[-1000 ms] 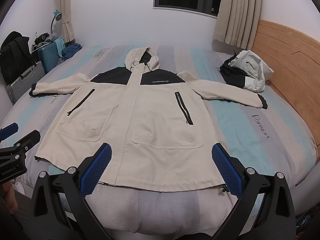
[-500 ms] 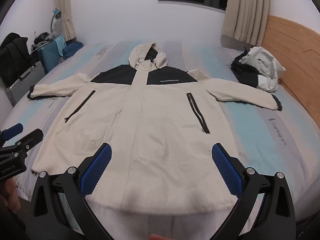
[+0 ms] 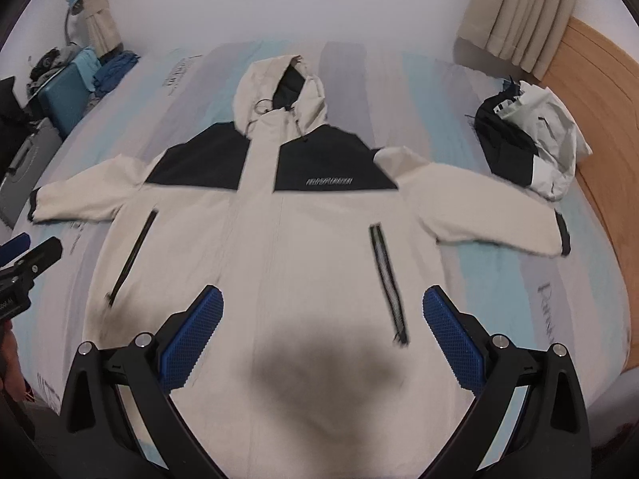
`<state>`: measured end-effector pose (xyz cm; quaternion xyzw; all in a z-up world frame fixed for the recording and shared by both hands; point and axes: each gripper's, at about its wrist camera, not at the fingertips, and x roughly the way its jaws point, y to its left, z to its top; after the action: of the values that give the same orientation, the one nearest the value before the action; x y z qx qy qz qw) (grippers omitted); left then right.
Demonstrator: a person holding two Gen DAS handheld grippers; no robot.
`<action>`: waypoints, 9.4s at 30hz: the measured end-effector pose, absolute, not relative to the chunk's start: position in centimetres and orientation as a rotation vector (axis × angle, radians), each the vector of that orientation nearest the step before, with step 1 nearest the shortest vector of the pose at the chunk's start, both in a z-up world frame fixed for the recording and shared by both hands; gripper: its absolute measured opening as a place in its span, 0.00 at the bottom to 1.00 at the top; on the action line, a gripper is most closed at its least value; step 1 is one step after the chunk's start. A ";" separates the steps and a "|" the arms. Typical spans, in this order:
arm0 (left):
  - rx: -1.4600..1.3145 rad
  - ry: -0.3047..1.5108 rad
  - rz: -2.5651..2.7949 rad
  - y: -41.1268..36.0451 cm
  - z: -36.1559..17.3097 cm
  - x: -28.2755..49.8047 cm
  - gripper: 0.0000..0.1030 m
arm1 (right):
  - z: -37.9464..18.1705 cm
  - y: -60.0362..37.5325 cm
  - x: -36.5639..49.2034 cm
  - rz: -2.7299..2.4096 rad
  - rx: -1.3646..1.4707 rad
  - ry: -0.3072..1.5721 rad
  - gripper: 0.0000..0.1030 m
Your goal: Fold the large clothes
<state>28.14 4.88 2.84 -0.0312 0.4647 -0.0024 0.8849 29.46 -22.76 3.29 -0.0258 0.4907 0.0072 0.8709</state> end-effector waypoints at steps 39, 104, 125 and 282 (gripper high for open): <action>0.020 1.198 0.004 0.2 -15.4 52.5 0.94 | -12.6 -56.9 50.6 -0.282 0.060 1.176 0.93; 0.053 1.228 0.014 -2.4 -13.5 50.2 0.94 | -8.4 -73.1 43.6 -0.260 0.252 1.199 0.09; 0.042 1.166 -0.018 2.5 -10.3 48.6 0.94 | -3.2 -57.1 46.8 -0.071 0.156 1.113 0.07; -0.098 1.170 -0.019 8.1 -5.0 47.7 0.03 | -5.9 -27.4 46.8 0.211 0.003 1.136 0.92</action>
<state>47.74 8.12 -4.96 -0.0463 0.5520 -0.0090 0.8325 46.85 -27.38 -5.86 0.0014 0.5371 0.0997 0.8376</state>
